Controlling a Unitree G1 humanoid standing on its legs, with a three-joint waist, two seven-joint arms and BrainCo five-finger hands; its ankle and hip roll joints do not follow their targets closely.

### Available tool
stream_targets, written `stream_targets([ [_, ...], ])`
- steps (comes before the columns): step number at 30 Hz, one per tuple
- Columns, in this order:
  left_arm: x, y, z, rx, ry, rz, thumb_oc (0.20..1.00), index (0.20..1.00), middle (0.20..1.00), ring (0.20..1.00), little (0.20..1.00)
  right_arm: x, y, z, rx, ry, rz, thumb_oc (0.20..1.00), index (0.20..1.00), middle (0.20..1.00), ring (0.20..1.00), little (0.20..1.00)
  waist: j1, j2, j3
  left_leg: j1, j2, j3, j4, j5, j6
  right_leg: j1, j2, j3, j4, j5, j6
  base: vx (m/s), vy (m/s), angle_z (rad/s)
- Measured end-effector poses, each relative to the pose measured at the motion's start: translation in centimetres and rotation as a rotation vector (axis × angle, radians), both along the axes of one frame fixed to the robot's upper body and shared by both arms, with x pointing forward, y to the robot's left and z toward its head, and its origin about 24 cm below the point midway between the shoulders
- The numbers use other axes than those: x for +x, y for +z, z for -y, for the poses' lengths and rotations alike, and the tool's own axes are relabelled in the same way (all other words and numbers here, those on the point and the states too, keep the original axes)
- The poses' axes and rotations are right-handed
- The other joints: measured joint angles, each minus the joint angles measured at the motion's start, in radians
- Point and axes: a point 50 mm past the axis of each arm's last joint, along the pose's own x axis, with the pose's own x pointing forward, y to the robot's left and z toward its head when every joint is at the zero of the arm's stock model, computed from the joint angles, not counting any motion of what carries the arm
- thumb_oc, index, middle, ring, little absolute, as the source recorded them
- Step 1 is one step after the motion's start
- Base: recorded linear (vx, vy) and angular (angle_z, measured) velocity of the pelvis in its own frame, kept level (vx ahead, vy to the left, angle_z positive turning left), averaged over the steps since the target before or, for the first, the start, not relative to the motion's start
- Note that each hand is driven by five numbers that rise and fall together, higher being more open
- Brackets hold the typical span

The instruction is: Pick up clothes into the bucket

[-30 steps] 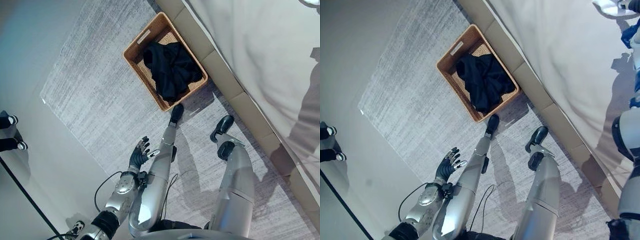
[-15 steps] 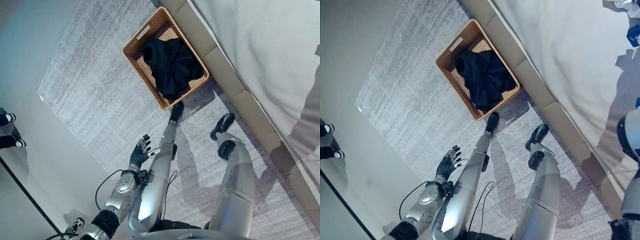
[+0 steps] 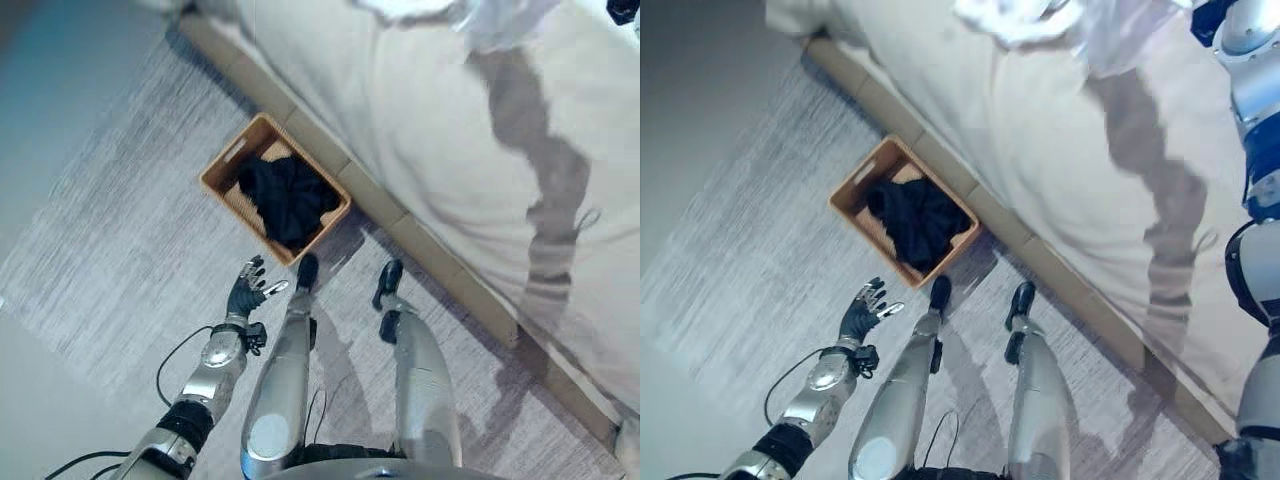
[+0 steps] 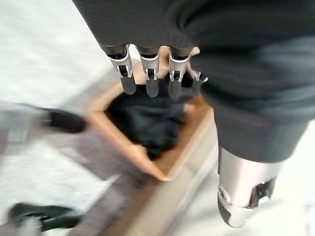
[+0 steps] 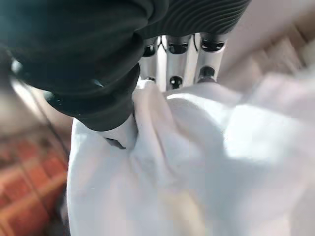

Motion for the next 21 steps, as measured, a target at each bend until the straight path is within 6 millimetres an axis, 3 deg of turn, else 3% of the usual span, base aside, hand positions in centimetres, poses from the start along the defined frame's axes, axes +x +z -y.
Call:
stream_targets([
  [2, 0.4, 1.0, -0.8, 0.004, 0.025, 0.044, 1.000, 1.000, 1.000, 1.000, 1.000, -0.2, 0.2, -0.6, -0.001, 0.029, 0.041, 0.200, 0.200, 0.200, 0.200, 0.200, -0.011, -0.022, -0.013, 0.082, 0.002, 0.036, -0.014, -0.012, 0.005, 0.081, 0.002, 0.020, -0.044, 0.016, 0.008, 0.13, 0.080, -0.52],
  [4, 0.4, 2.2, -1.7, 0.012, 0.043, 0.095, 1.000, 1.000, 1.000, 1.000, 1.000, -0.5, 0.0, -0.6, 0.003, 0.046, 0.075, 0.200, 0.200, 0.200, 0.200, 0.200, -0.025, -0.051, -0.067, 0.139, 0.006, 0.074, -0.026, -0.040, 0.011, 0.146, 0.005, 0.039, -0.116, 0.036, 0.023, 0.21, 0.088, -0.51],
  [7, 0.8, 5.4, -2.1, 0.030, 0.013, 0.222, 1.000, 1.000, 1.000, 1.000, 1.000, -1.5, 0.5, -1.9, -0.001, 0.132, 0.145, 0.200, 0.200, 0.200, 0.200, 0.200, -0.035, -0.077, -0.121, 0.233, 0.003, 0.123, -0.050, -0.052, 0.021, 0.246, 0.011, 0.078, -0.191, 0.088, 0.029, 0.17, 0.052, -0.38],
  [10, 1.3, 7.0, -1.7, 0.032, -0.019, 0.278, 1.000, 1.000, 1.000, 1.000, 1.000, -1.5, 0.5, -2.6, -0.018, 0.162, 0.146, 0.200, 0.200, 0.200, 0.200, 0.200, -0.053, -0.080, -0.165, 0.284, 0.002, 0.136, -0.060, -0.068, 0.026, 0.308, 0.012, 0.084, -0.232, 0.098, 0.031, 0.11, 0.049, -0.16],
  [15, 2.2, 10.9, 0.4, 0.002, -0.122, 0.426, 1.000, 1.000, 1.000, 1.000, 1.000, -1.5, 0.0, -2.8, -0.054, 0.197, 0.094, 0.200, 0.200, 0.200, 0.200, 0.200, -0.094, -0.085, -0.248, 0.404, 0.008, 0.163, -0.135, -0.070, 0.028, 0.410, 0.024, 0.101, -0.298, 0.114, 0.028, 0.10, 0.016, -0.15],
  [19, 2.8, 13.5, 2.3, -0.006, -0.205, 0.518, 1.000, 1.000, 1.000, 1.000, 1.000, -0.4, -2.6, -2.0, -0.040, 0.204, -0.014, 0.200, 0.200, 0.200, 0.200, 0.200, -0.113, -0.085, -0.342, 0.463, 0.019, 0.172, -0.182, -0.071, 0.027, 0.460, 0.038, 0.106, -0.336, 0.114, 0.029, 0.06, 0.008, -0.12],
  [21, 3.1, 14.2, 3.0, 0.003, -0.244, 0.534, 1.000, 1.000, 1.000, 1.000, 1.000, -0.1, -3.6, -1.5, -0.028, 0.209, -0.061, 0.200, 0.200, 0.200, 0.200, 0.200, -0.133, -0.086, -0.360, 0.498, 0.025, 0.184, -0.204, -0.072, 0.025, 0.485, 0.047, 0.110, -0.350, 0.114, 0.029, 0.07, 0.015, -0.14],
])
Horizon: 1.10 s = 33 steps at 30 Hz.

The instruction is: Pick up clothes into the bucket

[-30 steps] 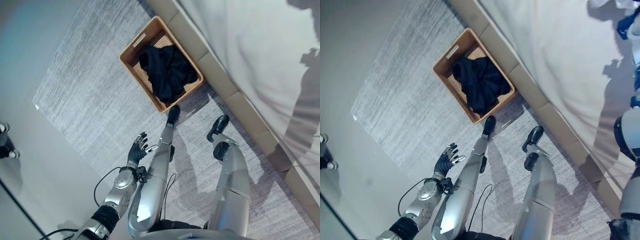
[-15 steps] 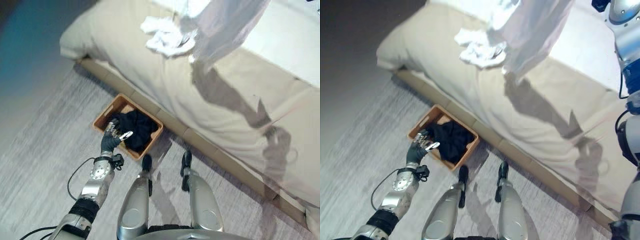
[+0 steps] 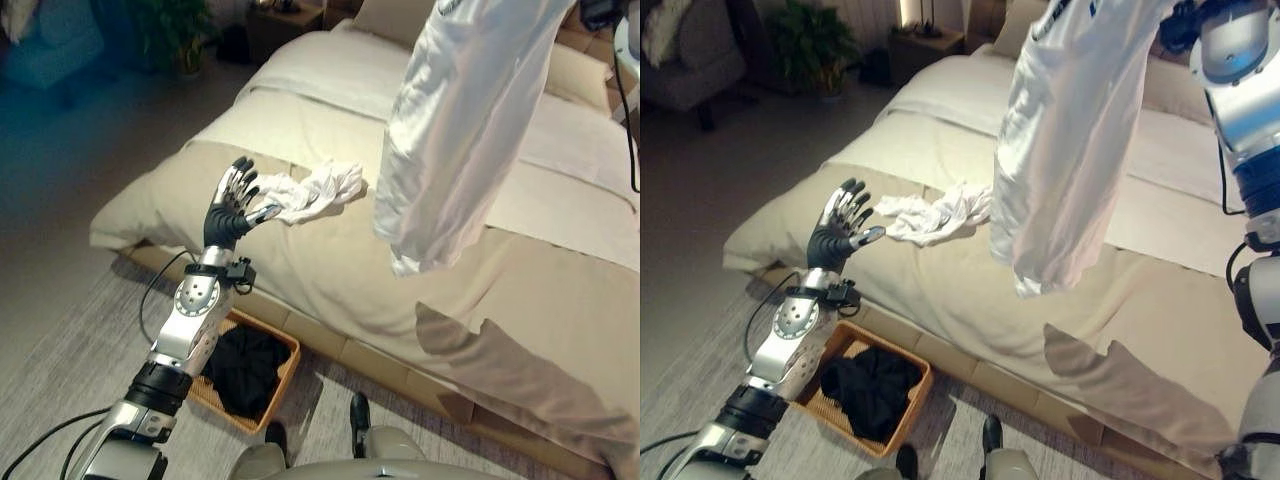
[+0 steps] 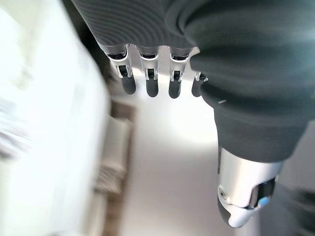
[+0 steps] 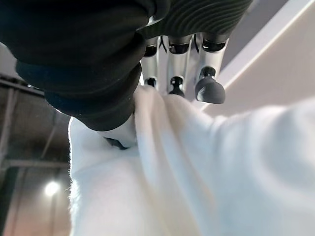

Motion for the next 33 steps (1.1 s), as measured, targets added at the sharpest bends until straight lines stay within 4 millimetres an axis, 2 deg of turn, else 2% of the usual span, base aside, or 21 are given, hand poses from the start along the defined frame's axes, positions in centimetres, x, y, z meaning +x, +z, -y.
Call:
stream_targets([
  [6, 0.9, 1.7, 3.1, 0.065, -0.135, 0.042, 1.000, 1.000, 1.000, 1.000, 1.000, 0.5, -2.9, -0.6, -0.025, 0.094, -0.130, 0.200, 0.200, 0.200, 0.200, 0.200, -0.035, 0.008, -0.038, 0.057, 0.011, 0.020, -0.037, 0.002, 0.001, 0.042, 0.014, 0.015, -0.025, 0.000, 0.000, 0.03, 0.006, -0.11],
  [8, 1.3, 2.5, 4.3, 0.114, -0.179, 0.068, 1.000, 1.000, 1.000, 1.000, 1.000, 0.4, -4.3, -1.9, -0.050, 0.176, -0.182, 0.200, 0.200, 0.200, 0.200, 0.200, -0.039, 0.014, -0.056, 0.066, 0.016, 0.031, -0.044, 0.002, 0.001, 0.043, 0.020, 0.026, -0.027, 0.000, 0.000, 0.01, 0.007, -0.17],
  [11, 1.9, 2.7, 5.3, 0.140, -0.208, 0.070, 1.000, 1.000, 1.000, 1.000, 1.000, 0.2, -5.5, -3.2, -0.099, 0.244, -0.232, 0.200, 0.200, 0.200, 0.200, 0.200, -0.046, 0.020, -0.064, 0.079, 0.019, 0.032, -0.053, 0.002, 0.001, 0.056, 0.024, 0.027, -0.033, 0.000, 0.000, 0.00, 0.003, -0.01],
  [19, 2.2, 1.6, 6.6, 0.181, -0.259, 0.018, 1.000, 1.000, 1.000, 1.000, 1.000, -0.4, -6.7, -6.2, -0.151, 0.400, -0.286, 0.200, 0.200, 0.200, 0.200, 0.200, -0.061, 0.031, -0.083, 0.081, 0.022, 0.032, -0.057, 0.004, 0.000, 0.058, 0.028, 0.027, -0.036, 0.000, -0.001, 0.00, 0.000, 0.00],
  [22, 2.4, 2.4, 8.4, 0.260, -0.377, 0.024, 1.000, 1.000, 1.000, 1.000, 1.000, -0.6, -7.5, -8.0, -0.173, 0.487, -0.326, 0.200, 0.200, 0.200, 0.200, 0.200, -0.060, 0.032, -0.084, 0.082, 0.021, 0.033, -0.056, 0.004, 0.000, 0.059, 0.027, 0.027, -0.036, 0.001, -0.001, 0.00, 0.000, 0.00],
  [26, 2.4, 3.5, 9.2, 0.282, -0.441, 0.044, 1.000, 1.000, 1.000, 1.000, 1.000, -0.6, -8.6, -9.7, -0.188, 0.567, -0.373, 0.200, 0.200, 0.200, 0.200, 0.200, -0.059, 0.036, -0.086, 0.083, 0.022, 0.032, -0.056, 0.004, 0.000, 0.059, 0.027, 0.026, -0.036, 0.001, -0.001, 0.00, 0.000, 0.00],
  [33, 2.5, 3.2, 9.6, 0.282, -0.449, 0.026, 1.000, 1.000, 1.000, 1.000, 1.000, -1.3, -9.2, -12.0, -0.194, 0.677, -0.384, 0.200, 0.200, 0.200, 0.200, 0.200, -0.058, 0.037, -0.086, 0.081, 0.021, 0.030, -0.055, 0.004, 0.000, 0.059, 0.024, 0.024, -0.036, 0.001, -0.001, 0.00, 0.000, 0.00],
])
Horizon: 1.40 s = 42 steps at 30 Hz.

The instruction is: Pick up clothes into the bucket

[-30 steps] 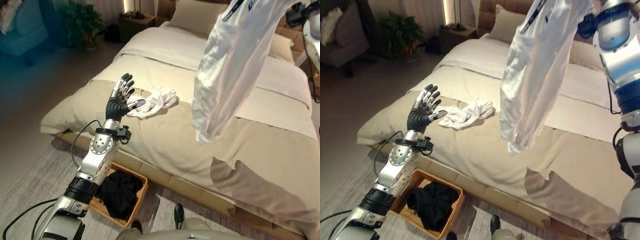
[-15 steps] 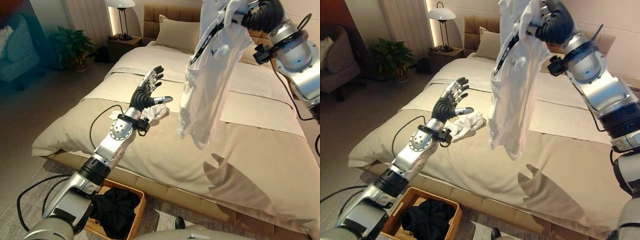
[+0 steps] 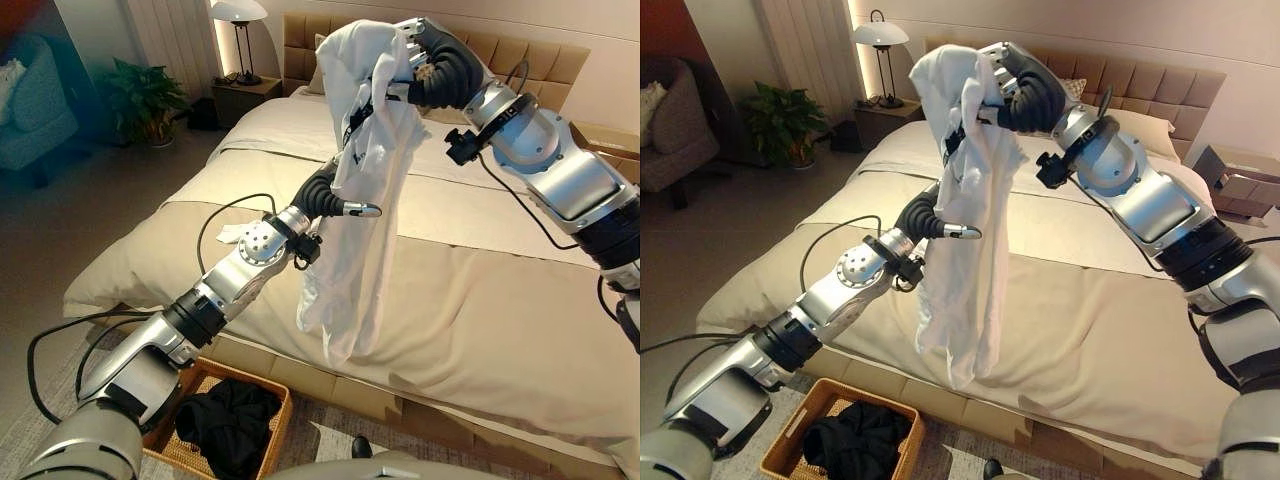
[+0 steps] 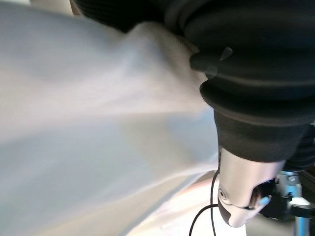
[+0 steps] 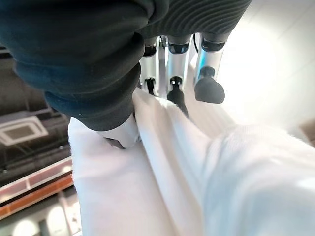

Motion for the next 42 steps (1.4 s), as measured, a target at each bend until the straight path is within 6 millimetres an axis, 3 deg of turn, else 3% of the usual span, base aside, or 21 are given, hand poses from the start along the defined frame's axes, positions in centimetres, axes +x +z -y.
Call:
stream_targets([
  [3, -0.3, -0.2, 0.8, 0.011, -0.051, -0.021, 1.000, 1.000, 1.000, 1.000, 1.000, -0.8, 0.0, -1.5, 0.015, 0.088, -0.012, 0.200, 0.200, 0.200, 0.200, 0.200, 0.001, 0.000, 0.000, -0.001, 0.000, -0.001, 0.001, 0.000, 0.000, 0.000, -0.001, -0.001, 0.000, 0.000, 0.000, 0.00, 0.000, 0.00],
  [9, -1.3, -0.7, 1.1, -0.001, -0.215, -0.183, 1.000, 1.000, 1.000, 1.000, 1.000, -1.4, -1.3, -2.8, -0.013, 0.176, -0.082, 0.200, 0.200, 0.200, 0.200, 0.200, -0.001, 0.002, 0.000, -0.001, 0.000, -0.001, 0.001, 0.000, 0.000, 0.000, -0.001, -0.002, 0.000, 0.000, 0.000, 0.00, 0.000, 0.00],
  [10, -1.5, -0.9, 0.9, 0.000, -0.234, -0.208, 0.520, 0.520, 0.520, 0.520, 0.520, -1.4, -1.5, -2.9, -0.014, 0.187, -0.102, 0.200, 0.200, 0.200, 0.200, 0.200, -0.001, 0.004, 0.000, -0.001, 0.000, -0.001, 0.001, 0.000, 0.000, 0.000, -0.003, -0.002, 0.000, 0.000, 0.000, 0.00, 0.000, 0.00],
  [11, -1.5, -1.0, 0.8, 0.010, -0.242, -0.215, 0.285, 0.285, 0.285, 0.285, 0.285, -1.4, -1.6, -2.9, -0.017, 0.189, -0.104, 0.200, 0.200, 0.200, 0.200, 0.200, -0.001, 0.004, 0.000, -0.001, 0.000, -0.001, 0.000, 0.000, 0.000, 0.000, -0.003, -0.002, 0.000, 0.000, 0.000, 0.00, 0.000, 0.00],
  [12, -1.5, -1.0, 0.3, 0.025, -0.239, -0.220, 0.200, 0.200, 0.200, 0.200, 0.200, -1.4, -1.5, -2.8, -0.018, 0.188, -0.103, 0.200, 0.200, 0.200, 0.200, 0.200, -0.001, 0.004, 0.000, -0.001, 0.000, -0.002, 0.000, 0.000, 0.000, 0.000, -0.004, -0.003, 0.000, 0.000, 0.000, 0.00, 0.000, 0.00],
  [22, -1.0, -0.9, 0.0, 0.089, -0.169, -0.138, 0.200, 0.200, 0.200, 0.200, 0.200, -2.0, -1.4, -2.3, 0.012, 0.206, -0.096, 0.200, 0.200, 0.200, 0.200, 0.200, 0.009, 0.007, 0.003, -0.002, 0.000, -0.006, 0.000, 0.000, 0.000, 0.000, -0.005, -0.007, 0.000, -0.002, -0.002, 0.00, 0.000, 0.00],
  [23, -0.9, -0.7, -0.1, 0.065, -0.156, -0.133, 0.200, 0.200, 0.200, 0.200, 0.200, -2.1, -1.3, -1.9, 0.030, 0.194, -0.093, 0.467, 0.467, 0.467, 0.467, 0.467, 0.015, 0.010, 0.004, -0.002, 0.000, -0.006, 0.000, 0.000, 0.000, 0.000, -0.004, -0.007, 0.000, -0.002, -0.002, 0.00, 0.000, 0.00],
  [24, -0.9, -0.7, -0.1, 0.063, -0.148, -0.130, 0.200, 0.200, 0.200, 0.200, 0.200, -2.1, -1.3, -1.7, 0.029, 0.188, -0.091, 0.542, 0.542, 0.542, 0.542, 0.542, 0.019, 0.011, 0.005, -0.002, 0.000, -0.006, 0.000, 0.000, 0.000, 0.000, -0.004, -0.007, 0.000, -0.002, -0.002, 0.00, 0.000, 0.00],
  [25, -0.8, -0.6, -0.2, 0.055, -0.140, -0.121, 0.200, 0.200, 0.200, 0.200, 0.200, -2.1, -1.1, -1.3, 0.043, 0.178, -0.083, 1.000, 1.000, 1.000, 1.000, 1.000, 0.025, 0.012, 0.005, -0.002, 0.000, -0.007, 0.000, 0.000, 0.000, 0.000, -0.004, -0.007, 0.000, -0.002, -0.002, 0.00, 0.000, 0.00],
  [32, -0.2, -0.1, -2.7, -0.002, -0.023, -0.106, 0.200, 0.200, 0.200, 0.200, 0.200, -2.1, -0.8, 0.7, 0.128, 0.123, -0.058, 1.000, 1.000, 1.000, 1.000, 1.000, 0.032, 0.015, 0.007, -0.001, 0.001, -0.018, -0.001, 0.000, 0.000, 0.008, -0.006, -0.019, -0.001, -0.004, -0.003, 0.00, -0.003, 0.05],
  [42, 0.1, 2.6, -10.8, 0.067, 0.262, 0.028, 0.200, 0.200, 0.200, 0.200, 0.200, -2.1, -3.8, 6.9, 0.242, -0.103, -0.090, 1.000, 1.000, 1.000, 1.000, 1.000, 0.055, 0.029, 0.019, 0.004, 0.002, -0.030, -0.005, 0.000, -0.001, 0.017, -0.006, -0.031, -0.001, -0.012, -0.005, 0.00, -0.002, 0.03],
])
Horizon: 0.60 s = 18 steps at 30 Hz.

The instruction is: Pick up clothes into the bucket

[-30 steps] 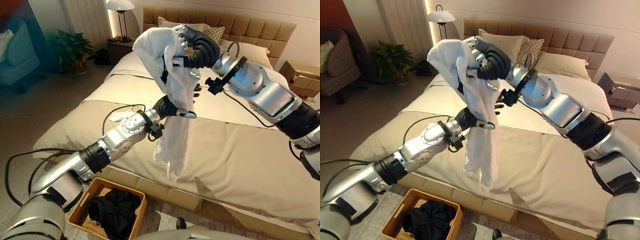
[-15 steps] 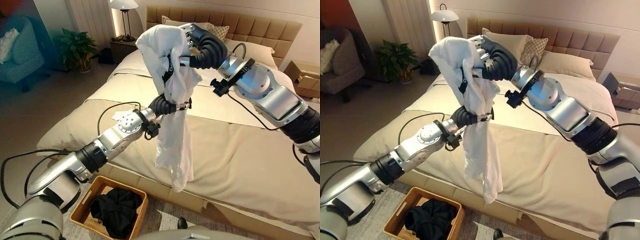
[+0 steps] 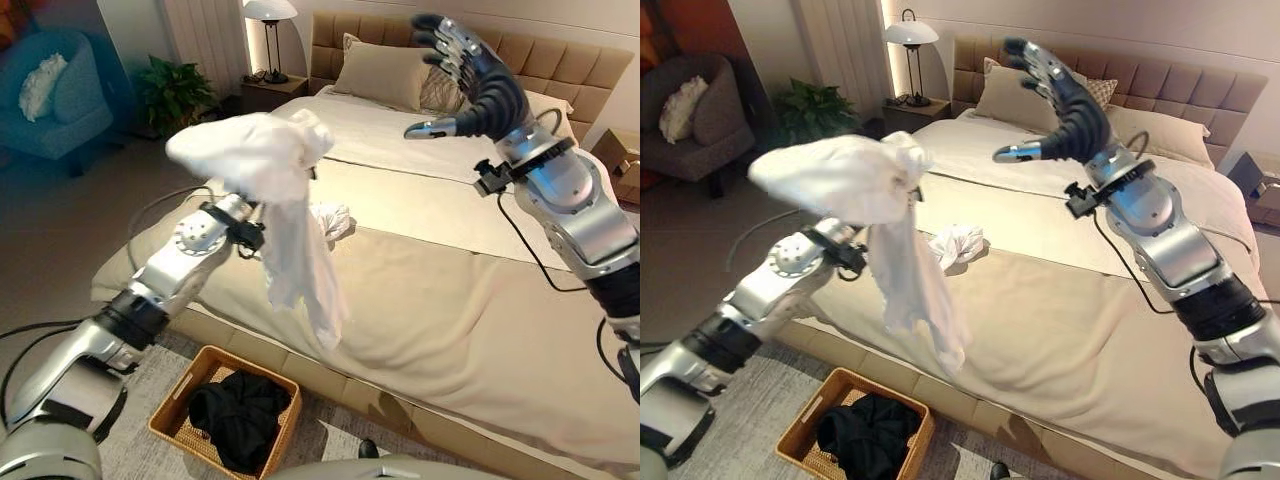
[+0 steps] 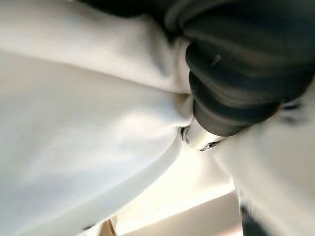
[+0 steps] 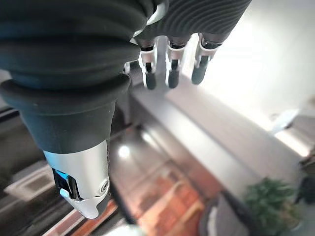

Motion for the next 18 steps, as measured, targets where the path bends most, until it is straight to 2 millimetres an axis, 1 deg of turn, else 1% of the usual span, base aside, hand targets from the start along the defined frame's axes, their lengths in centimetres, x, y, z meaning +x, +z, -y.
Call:
stream_targets([
  [1, -0.2, 0.6, -0.8, 0.004, 0.022, 0.022, 0.200, 0.200, 0.200, 0.200, 0.200, -0.3, -0.4, 1.4, 0.029, -0.044, 0.000, 1.000, 1.000, 1.000, 1.000, 1.000, 0.001, 0.001, 0.005, 0.000, 0.000, -0.002, -0.001, 0.000, 0.000, 0.000, 0.000, -0.002, 0.000, 0.000, 0.000, 0.00, 0.012, 0.04],
  [2, -0.2, 0.8, -1.3, -0.005, 0.042, 0.033, 0.200, 0.200, 0.200, 0.200, 0.200, -0.3, -0.8, 2.1, 0.043, -0.078, -0.009, 1.000, 1.000, 1.000, 1.000, 1.000, 0.001, 0.003, 0.006, 0.000, 0.000, -0.005, -0.002, 0.000, 0.000, 0.001, 0.000, -0.005, 0.000, -0.001, 0.000, 0.00, 0.010, 0.10],
  [3, -0.3, 1.1, -2.0, -0.006, 0.067, 0.050, 0.200, 0.200, 0.200, 0.200, 0.200, -0.4, -1.8, 3.9, 0.090, -0.144, -0.032, 1.000, 1.000, 1.000, 1.000, 1.000, 0.003, 0.005, 0.008, 0.000, -0.001, -0.012, -0.004, 0.000, 0.000, 0.003, -0.001, -0.009, 0.000, -0.004, 0.001, 0.00, 0.019, 0.12],
  [4, -0.5, 1.4, -2.9, -0.007, 0.102, 0.068, 0.200, 0.200, 0.200, 0.200, 0.200, -0.4, -3.1, 5.2, 0.125, -0.205, -0.066, 1.000, 1.000, 1.000, 1.000, 1.000, 0.003, 0.006, 0.014, 0.004, -0.002, -0.014, -0.006, 0.000, 0.000, 0.008, 0.000, -0.013, 0.000, -0.007, 0.000, 0.00, 0.011, 0.11],
  [5, -0.6, 1.5, -3.3, -0.005, 0.115, 0.076, 0.200, 0.200, 0.200, 0.200, 0.200, -0.4, -3.8, 5.8, 0.131, -0.231, -0.090, 1.000, 1.000, 1.000, 1.000, 1.000, 0.002, 0.010, 0.018, 0.007, -0.002, -0.016, -0.007, 0.000, 0.000, 0.010, -0.001, -0.014, 0.000, -0.008, 0.001, -0.01, 0.020, 0.10],
  [6, -0.9, 1.8, -4.0, -0.006, 0.139, 0.097, 0.200, 0.200, 0.200, 0.200, 0.200, -1.0, -5.2, 7.1, 0.176, -0.279, -0.116, 1.000, 1.000, 1.000, 1.000, 1.000, 0.003, 0.011, 0.025, 0.011, -0.002, -0.022, -0.009, 0.000, 0.000, 0.015, -0.001, -0.021, 0.000, -0.012, 0.002, -0.01, 0.033, 0.09],
  [7, -1.1, 1.9, -4.7, -0.010, 0.167, 0.107, 0.200, 0.200, 0.200, 0.200, 0.200, -1.3, -6.4, 7.8, 0.201, -0.313, -0.148, 1.000, 1.000, 1.000, 1.000, 1.000, 0.002, 0.016, 0.030, 0.010, -0.003, -0.023, -0.010, 0.000, 0.000, 0.015, -0.001, -0.022, 0.000, -0.012, 0.002, -0.02, 0.040, 0.07],
  [8, -1.5, 1.9, -5.5, 0.015, 0.195, 0.119, 0.200, 0.200, 0.200, 0.200, 0.200, -1.8, -8.7, 8.8, 0.266, -0.360, -0.193, 1.000, 1.000, 1.000, 1.000, 1.000, 0.001, 0.017, 0.033, 0.008, -0.002, -0.025, -0.011, 0.000, 0.000, 0.012, -0.002, -0.023, 0.000, -0.015, 0.003, -0.02, 0.032, 0.03],
  [9, -1.8, 1.9, -5.9, 0.035, 0.209, 0.130, 0.200, 0.200, 0.200, 0.200, 0.200, -2.4, -10.1, 9.2, 0.302, -0.388, -0.220, 1.000, 1.000, 1.000, 1.000, 1.000, 0.001, 0.016, 0.039, 0.009, -0.001, -0.025, -0.011, 0.000, 0.000, 0.014, -0.002, -0.024, 0.000, -0.017, 0.000, -0.06, 0.026, 0.02],
  [11, -2.1, 1.5, -6.8, 0.080, 0.251, 0.122, 0.200, 0.200, 0.200, 0.200, 0.200, -3.7, -14.6, 10.1, 0.298, -0.463, -0.374, 1.000, 1.000, 1.000, 1.000, 1.000, 0.001, 0.028, 0.053, 0.001, -0.003, -0.027, -0.009, -0.001, -0.001, 0.007, -0.001, -0.025, 0.001, -0.018, -0.002, -0.11, 0.029, 0.06],
  [12, -2.4, 1.1, -7.2, 0.104, 0.267, 0.123, 0.200, 0.200, 0.200, 0.200, 0.200, -5.5, -18.9, 10.9, 0.366, -0.549, -0.490, 1.000, 1.000, 1.000, 1.000, 1.000, 0.002, 0.030, 0.059, -0.022, -0.004, -0.035, -0.003, -0.001, -0.001, -0.009, -0.002, -0.033, 0.002, -0.019, -0.001, -0.08, 0.014, 0.13],
  [13, -2.4, 1.0, -7.4, 0.109, 0.275, 0.124, 0.200, 0.200, 0.200, 0.200, 0.200, -6.2, -20.5, 11.0, 0.377, -0.576, -0.548, 1.000, 1.000, 1.000, 1.000, 1.000, 0.004, 0.031, 0.068, -0.026, -0.005, -0.040, -0.001, -0.001, -0.001, -0.010, -0.004, -0.036, 0.002, -0.019, -0.001, -0.19, 0.031, 0.20],
  [14, -2.6, 0.5, -7.8, 0.119, 0.294, 0.109, 0.200, 0.200, 0.200, 0.200, 0.200, -8.2, -24.7, 11.0, 0.361, -0.631, -0.718, 1.000, 1.000, 1.000, 1.000, 1.000, 0.005, 0.036, 0.098, -0.052, -0.011, -0.048, 0.019, 0.000, -0.001, -0.028, -0.007, -0.044, 0.017, -0.020, -0.001, -0.20, 0.040, 0.17],
  [15, -2.7, 0.3, -7.9, 0.113, 0.299, 0.109, 0.200, 0.200, 0.200, 0.200, 0.200, -8.6, -25.8, 11.1, 0.359, -0.653, -0.756, 1.000, 1.000, 1.000, 1.000, 1.000, 0.006, 0.038, 0.102, -0.081, -0.015, -0.055, 0.048, -0.003, -0.003, -0.055, -0.014, -0.047, 0.041, -0.025, -0.001, -0.28, 0.061, 0.23],
  [16, -2.8, -0.1, -8.1, 0.118, 0.307, 0.096, 0.200, 0.200, 0.200, 0.200, 0.200, -10.0, -28.3, 10.8, 0.356, -0.690, -0.858, 1.000, 1.000, 1.000, 1.000, 1.000, 0.002, 0.044, 0.141, -0.119, -0.023, -0.065, 0.084, -0.009, -0.011, -0.087, -0.021, -0.052, 0.079, -0.039, 0.001, -0.19, 0.055, 0.16],
  [17, -2.9, -0.4, -8.4, 0.129, 0.316, 0.088, 0.200, 0.200, 0.200, 0.200, 0.200, -10.6, -29.5, 10.6, 0.344, -0.699, -0.909, 1.000, 1.000, 1.000, 1.000, 1.000, 0.000, 0.046, 0.159, -0.148, -0.027, -0.068, 0.106, -0.010, -0.012, -0.117, -0.028, -0.051, 0.104, -0.041, 0.001, -0.21, 0.056, 0.16],
  [18, -2.9, -0.9, -8.7, 0.148, 0.331, 0.069, 0.200, 0.200, 0.200, 0.200, 0.200, -11.2, -30.7, 10.2, 0.325, -0.703, -0.972, 1.000, 1.000, 1.000, 1.000, 1.000, -0.004, 0.050, 0.200, -0.177, -0.031, -0.073, 0.126, -0.010, -0.012, -0.146, -0.035, -0.051, 0.130, -0.046, 0.001, -0.18, 0.058, 0.06],
])
